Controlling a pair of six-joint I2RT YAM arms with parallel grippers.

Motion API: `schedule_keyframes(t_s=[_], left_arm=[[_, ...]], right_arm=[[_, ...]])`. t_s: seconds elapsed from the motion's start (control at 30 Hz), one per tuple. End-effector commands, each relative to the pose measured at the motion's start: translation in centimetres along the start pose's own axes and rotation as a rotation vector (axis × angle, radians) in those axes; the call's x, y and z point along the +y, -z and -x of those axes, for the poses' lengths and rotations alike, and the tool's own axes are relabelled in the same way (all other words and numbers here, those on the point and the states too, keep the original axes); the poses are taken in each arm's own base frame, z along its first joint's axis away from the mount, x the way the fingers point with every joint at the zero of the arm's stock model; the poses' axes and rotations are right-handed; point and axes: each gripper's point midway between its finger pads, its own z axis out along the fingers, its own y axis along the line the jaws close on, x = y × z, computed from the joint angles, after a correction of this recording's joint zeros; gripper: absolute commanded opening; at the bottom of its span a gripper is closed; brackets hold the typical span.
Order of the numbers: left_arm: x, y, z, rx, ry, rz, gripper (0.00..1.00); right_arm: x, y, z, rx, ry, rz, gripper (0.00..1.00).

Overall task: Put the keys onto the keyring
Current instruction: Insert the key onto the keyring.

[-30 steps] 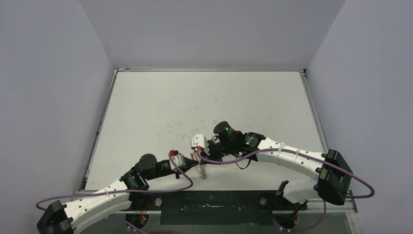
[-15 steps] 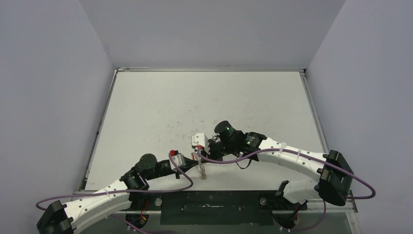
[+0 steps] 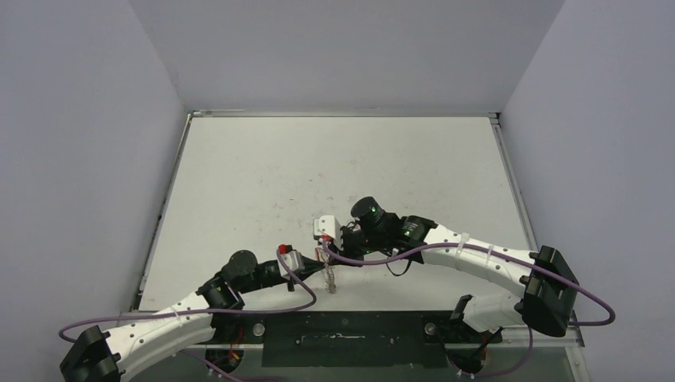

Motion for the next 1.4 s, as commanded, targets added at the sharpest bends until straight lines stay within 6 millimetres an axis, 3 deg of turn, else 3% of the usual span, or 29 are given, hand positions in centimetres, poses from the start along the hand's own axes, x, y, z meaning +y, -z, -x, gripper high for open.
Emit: schedule_keyframes(t_s=[0.0, 0.3, 0.57, 0.83, 0.97, 1.03, 1.2, 1.37], left_arm=[[-0.1, -0.5, 3.7, -0.097, -0.043, -0.025, 0.0], [-0.1, -0.5, 3.7, -0.096, -0.048, -0.026, 0.0], [0.0, -0.6, 3.7, -0.096, -0.049, -0.022, 0.0], [0.0, -0.5, 3.6, -0.095, -0.048, -0.022, 0.0], [0.0, -0.5, 3.6, -0.097, -0.051, -0.022, 0.0], [0.0, -0.5, 3.6, -0.096, -0.049, -0.021, 0.0], [0.0, -0.5, 3.5, -0.096, -0.05, -0.02, 0.0], [-0.1, -0.5, 3.6, -0.098, -0.05, -0.025, 0.0]], right_arm=[[-1.9, 0.9, 3.4, -0.099, 0.004, -0.069, 0.0], [-2.4, 1.2, 3.0, -0.112, -0.057, -0.038, 0.0], [-2.0, 0.3, 1.3, -0.054, -0.091, 0.017, 0.0], [-3.3, 0.4, 0.7, -0.094, -0.171, 0.008, 0.01], [-3.5, 0.9, 1.1, -0.119, -0.163, -0.007, 0.17], [-3.6, 1.3, 1.2, -0.135, -0.156, -0.02, 0.29], [-3.6, 2.1, 1.7, -0.174, -0.129, -0.037, 0.46], [-3.0, 2.1, 1.8, -0.201, -0.077, -0.004, 0.52]])
